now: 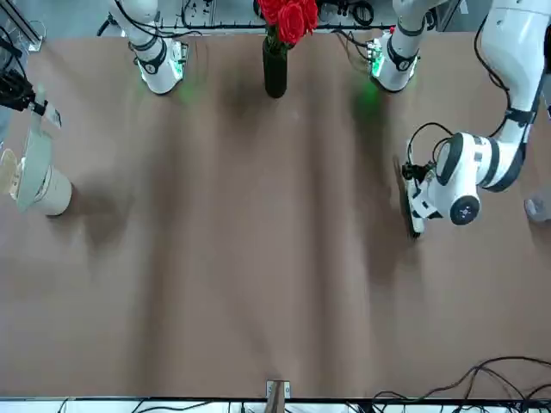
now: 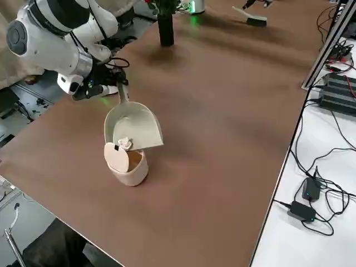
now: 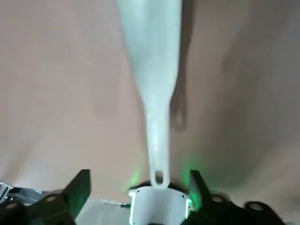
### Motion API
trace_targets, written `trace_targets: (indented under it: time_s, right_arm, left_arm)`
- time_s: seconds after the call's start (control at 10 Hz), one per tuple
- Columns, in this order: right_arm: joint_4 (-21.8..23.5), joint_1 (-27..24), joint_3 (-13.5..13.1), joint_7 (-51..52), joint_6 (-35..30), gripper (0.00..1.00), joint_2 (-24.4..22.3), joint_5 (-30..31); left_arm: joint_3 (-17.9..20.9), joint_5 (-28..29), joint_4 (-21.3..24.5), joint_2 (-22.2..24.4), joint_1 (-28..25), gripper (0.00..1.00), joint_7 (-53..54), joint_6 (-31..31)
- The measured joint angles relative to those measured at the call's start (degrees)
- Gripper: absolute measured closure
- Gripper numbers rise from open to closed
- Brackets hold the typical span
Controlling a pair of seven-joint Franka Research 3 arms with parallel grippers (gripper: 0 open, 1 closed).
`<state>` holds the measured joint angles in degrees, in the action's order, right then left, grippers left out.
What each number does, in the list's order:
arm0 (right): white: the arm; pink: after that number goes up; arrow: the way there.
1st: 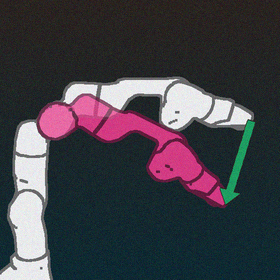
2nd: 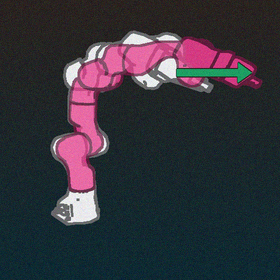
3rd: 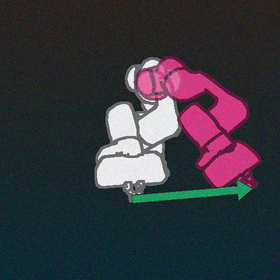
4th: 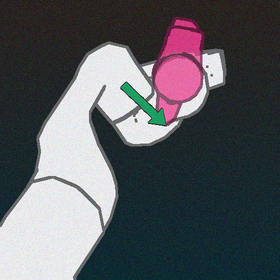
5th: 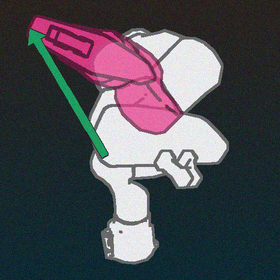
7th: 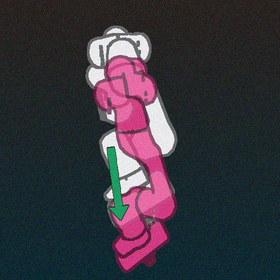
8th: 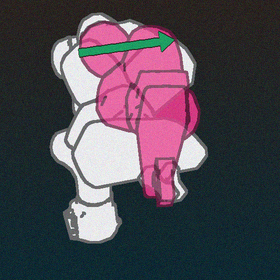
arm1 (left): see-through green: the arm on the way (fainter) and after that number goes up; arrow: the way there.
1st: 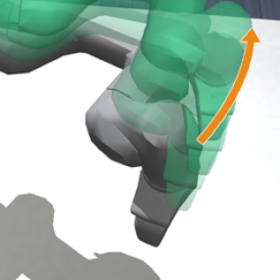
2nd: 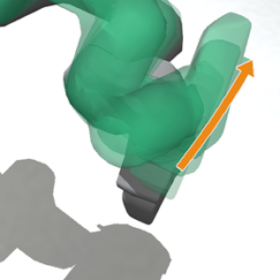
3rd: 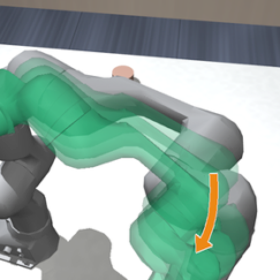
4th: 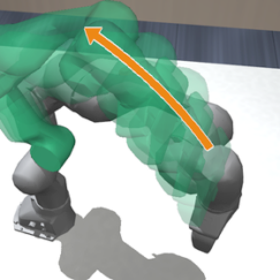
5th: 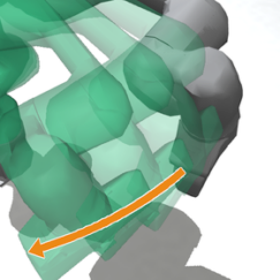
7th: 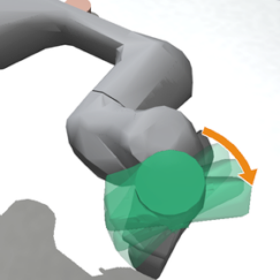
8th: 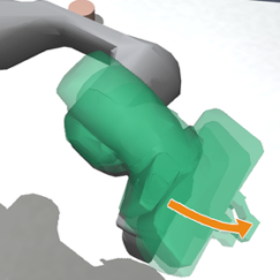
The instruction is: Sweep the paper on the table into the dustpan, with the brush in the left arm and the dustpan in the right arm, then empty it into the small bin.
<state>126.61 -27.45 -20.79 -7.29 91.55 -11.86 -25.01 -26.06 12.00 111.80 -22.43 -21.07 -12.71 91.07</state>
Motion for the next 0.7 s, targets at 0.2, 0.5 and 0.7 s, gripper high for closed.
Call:
trace_targets:
  time_s: [0.2,0.5,0.7]
  right_arm:
    - [0.4,0.3,0.3,0.0,0.7,0.67,0.2,-0.2]
    - [0.3,1.1,1.0,0.0,0.0,0.67,0.2,-0.6]
    - [-1.6,1.9,1.4,-0.1,-4.1,0.67,0.2,-0.7]
  left_arm:
    - [0.1,-2.2,-7.0,3.0,-0.5,0.00,-0.1,-6.4]
    - [0.2,-5.3,-14.6,6.1,-4.5,0.00,-0.1,-9.0]
    - [0.2,-5.4,-16.3,7.5,-4.7,0.00,-0.1,-9.3]
